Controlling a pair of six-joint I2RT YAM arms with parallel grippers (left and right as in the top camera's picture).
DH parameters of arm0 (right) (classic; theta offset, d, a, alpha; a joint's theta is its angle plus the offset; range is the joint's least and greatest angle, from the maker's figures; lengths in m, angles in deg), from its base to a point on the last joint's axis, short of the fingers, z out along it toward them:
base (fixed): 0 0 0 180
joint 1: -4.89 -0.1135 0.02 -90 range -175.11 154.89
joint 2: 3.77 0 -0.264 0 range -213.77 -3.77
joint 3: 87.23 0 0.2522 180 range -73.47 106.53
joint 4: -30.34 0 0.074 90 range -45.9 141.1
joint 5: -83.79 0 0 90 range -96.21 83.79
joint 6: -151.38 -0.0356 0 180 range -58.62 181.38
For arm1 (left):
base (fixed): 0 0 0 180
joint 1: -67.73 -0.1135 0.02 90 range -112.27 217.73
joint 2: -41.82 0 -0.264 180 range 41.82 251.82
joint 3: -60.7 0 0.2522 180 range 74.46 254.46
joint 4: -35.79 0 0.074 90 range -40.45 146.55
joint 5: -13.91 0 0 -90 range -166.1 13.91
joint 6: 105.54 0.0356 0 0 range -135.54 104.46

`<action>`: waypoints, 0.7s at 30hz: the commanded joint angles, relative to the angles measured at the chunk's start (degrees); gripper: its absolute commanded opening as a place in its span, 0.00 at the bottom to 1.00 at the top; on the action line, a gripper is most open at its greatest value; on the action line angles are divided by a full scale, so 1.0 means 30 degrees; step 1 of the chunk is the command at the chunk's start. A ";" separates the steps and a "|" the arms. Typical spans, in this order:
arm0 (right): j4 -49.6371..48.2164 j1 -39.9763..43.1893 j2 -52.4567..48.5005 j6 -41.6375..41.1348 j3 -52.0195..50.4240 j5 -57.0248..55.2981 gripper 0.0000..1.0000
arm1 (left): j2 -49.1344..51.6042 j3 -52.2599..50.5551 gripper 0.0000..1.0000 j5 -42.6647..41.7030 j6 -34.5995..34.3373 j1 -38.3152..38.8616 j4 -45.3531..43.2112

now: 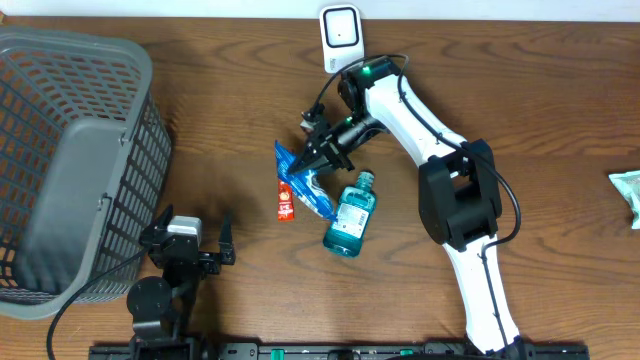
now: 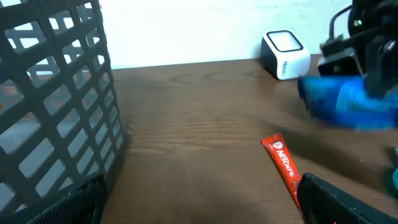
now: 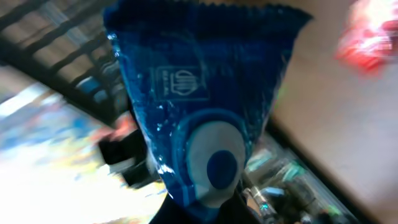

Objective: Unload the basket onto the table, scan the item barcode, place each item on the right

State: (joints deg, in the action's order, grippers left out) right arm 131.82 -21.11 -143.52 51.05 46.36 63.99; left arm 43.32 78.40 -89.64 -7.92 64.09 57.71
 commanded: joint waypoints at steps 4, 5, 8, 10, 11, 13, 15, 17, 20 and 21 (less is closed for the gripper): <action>-0.2390 0.0029 0.0831 -1.0163 -0.0007 -0.8728 0.02 | -0.0029 -0.0277 0.98 -0.0036 0.0233 0.0080 0.0554; -0.2878 0.0029 0.0831 -1.0819 -0.0007 -0.8801 0.02 | -0.0029 -0.0277 0.98 -0.0036 0.0233 0.0080 0.0554; -0.4546 0.0029 0.0838 -1.2655 0.0007 -0.8794 0.01 | -0.0029 -0.0277 0.98 -0.0036 0.0233 0.0080 0.0554; -0.6025 0.0029 0.0838 -1.3631 0.0044 -0.8845 0.01 | -0.0029 -0.0277 0.98 -0.0036 0.0233 0.0080 0.0554; -0.6717 0.0029 0.0838 -1.4243 0.0044 -0.9041 0.01 | -0.0029 -0.0277 0.98 -0.0036 0.0233 0.0080 0.0554; -0.7912 0.0029 0.0838 -1.5926 0.0058 -0.9828 0.01 | -0.0029 -0.0277 0.98 -0.0036 0.0233 0.0080 0.0554; -0.9377 0.0029 0.0838 -1.8032 0.0058 -1.1125 0.01 | -0.0029 -0.0277 0.98 -0.0036 0.0233 0.0080 0.0554; -1.0236 0.0029 0.0838 -1.9088 0.0058 -1.1774 0.01 | -0.0029 -0.0277 0.98 -0.0036 0.0233 0.0080 0.0554; -1.2152 0.0131 0.0882 -2.1376 0.0095 -1.2932 0.01 | -0.0029 -0.0277 0.98 -0.0036 0.0233 0.0080 0.0554; -1.2488 0.0160 0.0933 -2.1930 0.0131 -1.3231 0.01 | -0.0029 -0.0277 0.98 -0.0036 0.0233 0.0080 0.0554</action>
State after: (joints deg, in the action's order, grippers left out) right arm 96.26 -21.06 -143.52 -4.08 46.32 28.80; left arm 43.32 78.42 -89.64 -7.94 64.09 57.71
